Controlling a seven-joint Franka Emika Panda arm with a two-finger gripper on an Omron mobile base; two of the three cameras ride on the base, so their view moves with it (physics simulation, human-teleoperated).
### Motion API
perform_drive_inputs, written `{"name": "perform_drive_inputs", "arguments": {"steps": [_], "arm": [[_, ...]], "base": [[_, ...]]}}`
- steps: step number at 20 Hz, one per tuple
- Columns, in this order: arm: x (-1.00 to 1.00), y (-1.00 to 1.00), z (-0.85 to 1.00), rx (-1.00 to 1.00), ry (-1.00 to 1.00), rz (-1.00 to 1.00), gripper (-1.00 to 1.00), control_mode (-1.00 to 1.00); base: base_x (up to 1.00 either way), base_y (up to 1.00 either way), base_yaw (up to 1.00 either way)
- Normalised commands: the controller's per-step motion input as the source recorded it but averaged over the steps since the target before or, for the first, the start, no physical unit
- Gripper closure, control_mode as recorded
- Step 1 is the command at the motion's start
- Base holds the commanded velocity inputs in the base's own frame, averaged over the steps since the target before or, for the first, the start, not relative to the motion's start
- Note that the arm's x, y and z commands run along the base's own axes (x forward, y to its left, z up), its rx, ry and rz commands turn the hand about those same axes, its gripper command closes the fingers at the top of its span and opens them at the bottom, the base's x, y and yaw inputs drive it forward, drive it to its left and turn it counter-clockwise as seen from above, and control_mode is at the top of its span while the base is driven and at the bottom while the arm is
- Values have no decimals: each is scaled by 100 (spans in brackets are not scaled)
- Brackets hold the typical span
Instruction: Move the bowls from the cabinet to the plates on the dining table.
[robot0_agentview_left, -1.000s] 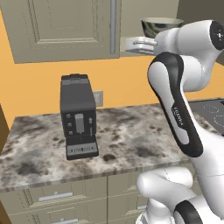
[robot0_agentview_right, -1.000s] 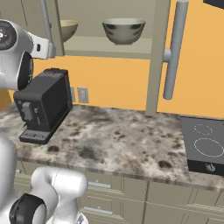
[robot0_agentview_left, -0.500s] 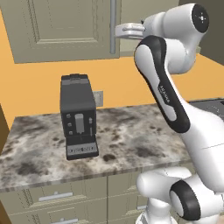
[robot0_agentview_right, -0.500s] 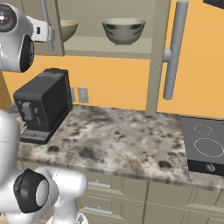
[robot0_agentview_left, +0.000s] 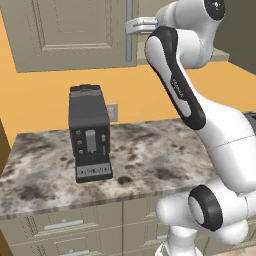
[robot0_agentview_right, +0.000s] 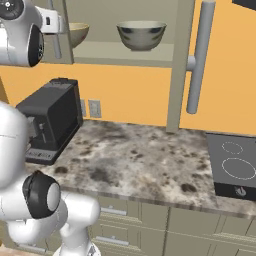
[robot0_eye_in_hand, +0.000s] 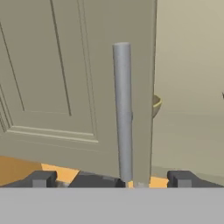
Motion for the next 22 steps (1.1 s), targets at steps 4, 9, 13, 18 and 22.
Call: {"name": "perform_drive_inputs", "arguments": {"steps": [4, 9, 13, 18, 22], "arm": [[58, 0, -3, 0, 0, 0, -100, -100], [47, 8, -1, -1, -1, 0, -100, -100], [26, 28, -5, -6, -5, 0, -100, -100], [31, 21, -7, -6, -5, 0, -100, -100], [46, 2, -5, -2, -3, 0, -100, -100]], "base": [[0, 0, 0], [0, 0, 0], [0, 0, 0], [0, 0, 0], [0, 0, 0]]}}
